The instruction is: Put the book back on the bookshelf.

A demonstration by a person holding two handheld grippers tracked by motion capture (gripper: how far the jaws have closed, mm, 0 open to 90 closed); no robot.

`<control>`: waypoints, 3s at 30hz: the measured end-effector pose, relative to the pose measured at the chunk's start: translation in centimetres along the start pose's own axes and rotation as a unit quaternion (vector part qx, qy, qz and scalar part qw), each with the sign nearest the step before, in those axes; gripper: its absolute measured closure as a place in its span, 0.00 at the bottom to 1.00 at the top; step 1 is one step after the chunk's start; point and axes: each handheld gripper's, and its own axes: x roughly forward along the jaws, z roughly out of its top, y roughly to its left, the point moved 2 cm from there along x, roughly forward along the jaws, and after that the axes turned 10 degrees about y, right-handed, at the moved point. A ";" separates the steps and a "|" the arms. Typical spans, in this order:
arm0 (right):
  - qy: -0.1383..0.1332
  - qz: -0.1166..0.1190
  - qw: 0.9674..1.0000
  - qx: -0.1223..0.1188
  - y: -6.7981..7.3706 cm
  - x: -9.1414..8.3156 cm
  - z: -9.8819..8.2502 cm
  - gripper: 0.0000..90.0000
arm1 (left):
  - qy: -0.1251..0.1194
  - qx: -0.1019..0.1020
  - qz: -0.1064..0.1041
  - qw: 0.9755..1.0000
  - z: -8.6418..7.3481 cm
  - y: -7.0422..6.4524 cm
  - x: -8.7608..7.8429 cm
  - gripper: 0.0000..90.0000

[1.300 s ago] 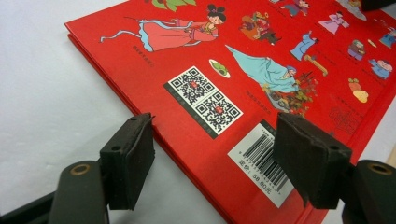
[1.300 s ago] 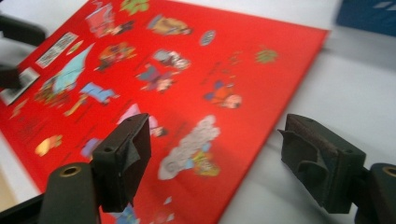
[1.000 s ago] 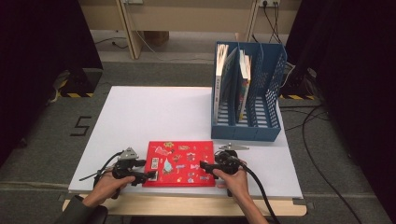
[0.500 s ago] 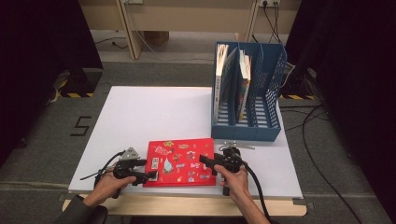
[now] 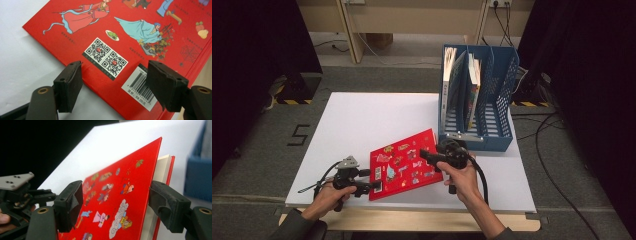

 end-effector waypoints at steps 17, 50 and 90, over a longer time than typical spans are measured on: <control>0.034 0.023 0.987 -0.155 10.1 1.0 5.7 0.45 | -0.055 -0.014 -0.054 0.997 -1.0 0.7 -2.2 0.31; 0.113 -0.026 0.947 -0.300 16.2 1.1 7.4 0.52 | -0.075 -0.007 -0.031 0.997 1.3 -0.4 0.5 0.21; 0.095 0.003 0.949 -0.302 17.2 -1.0 7.6 0.42 | -0.096 -0.018 0.019 0.995 1.4 0.1 0.0 0.26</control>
